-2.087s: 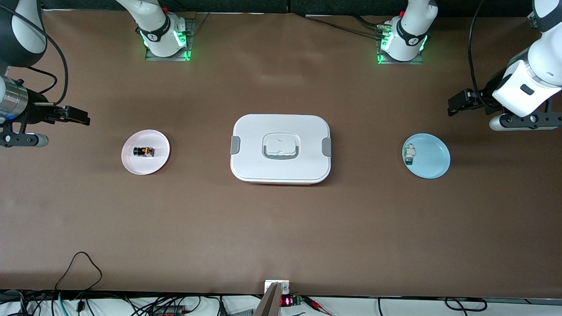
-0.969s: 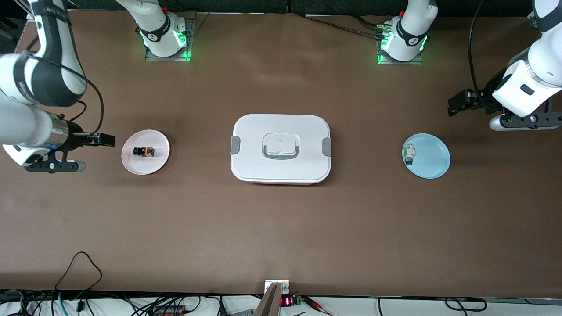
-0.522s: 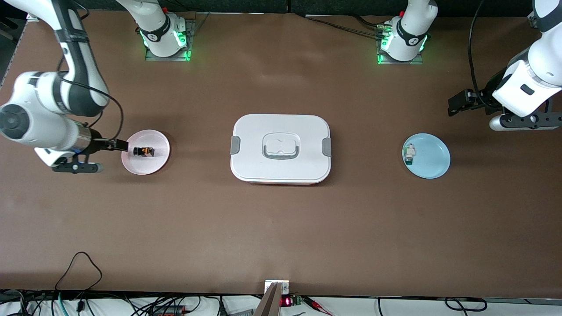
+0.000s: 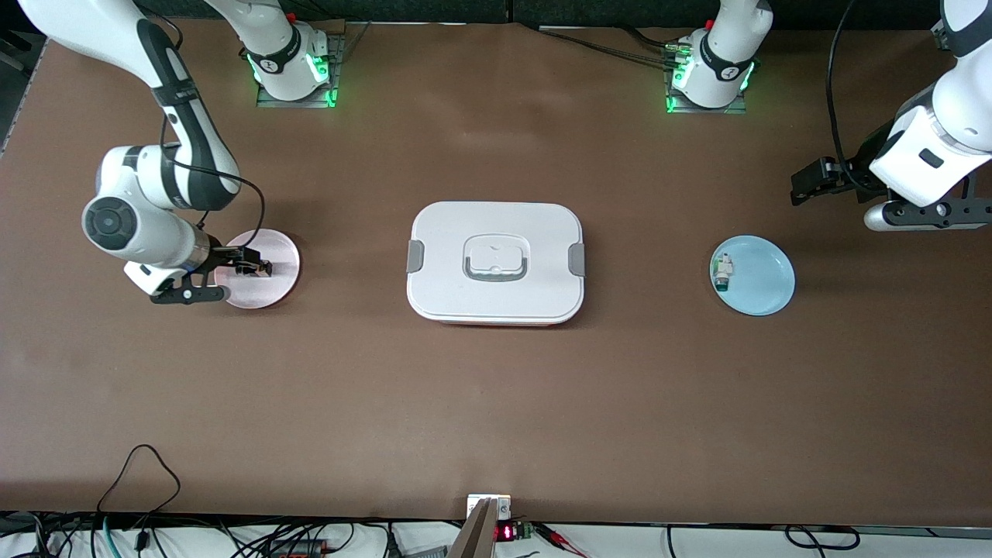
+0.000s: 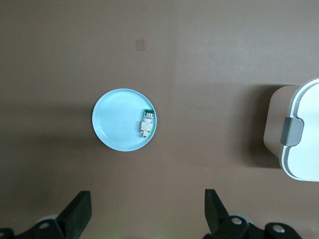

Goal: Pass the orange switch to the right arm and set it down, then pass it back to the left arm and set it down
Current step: 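Move the right gripper back over the switch on the white plate, then lower the right gripper and close it on the switch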

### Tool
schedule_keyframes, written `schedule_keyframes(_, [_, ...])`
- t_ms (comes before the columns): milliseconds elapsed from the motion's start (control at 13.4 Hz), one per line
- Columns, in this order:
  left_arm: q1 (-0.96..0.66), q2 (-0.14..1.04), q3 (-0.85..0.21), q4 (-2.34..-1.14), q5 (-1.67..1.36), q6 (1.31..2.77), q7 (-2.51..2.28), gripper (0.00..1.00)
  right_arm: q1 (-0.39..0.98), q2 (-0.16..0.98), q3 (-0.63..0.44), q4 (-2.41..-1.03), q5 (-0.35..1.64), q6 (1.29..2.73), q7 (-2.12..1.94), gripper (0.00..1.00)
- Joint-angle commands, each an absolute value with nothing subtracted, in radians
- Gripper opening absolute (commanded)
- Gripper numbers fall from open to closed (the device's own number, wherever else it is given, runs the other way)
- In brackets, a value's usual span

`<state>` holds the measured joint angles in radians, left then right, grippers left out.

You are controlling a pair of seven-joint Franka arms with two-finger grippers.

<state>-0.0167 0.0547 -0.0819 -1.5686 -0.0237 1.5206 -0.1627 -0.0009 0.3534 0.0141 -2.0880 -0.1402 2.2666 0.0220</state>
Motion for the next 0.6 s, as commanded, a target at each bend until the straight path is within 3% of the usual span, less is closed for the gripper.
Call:
schedule_keyframes(0, [-0.009,0.044,-0.081,-1.571,-0.041,1.517,-0.135,1.0,0.005,0.376,0.018,-2.094,-0.172,2.29,0.074,1.0])
schedule_keyframes(522, [-0.009,0.044,-0.081,-1.571,-0.041,1.517,-0.135,1.0,0.026,0.422,0.018,-2.095,-0.192,2.321,0.075,1.0])
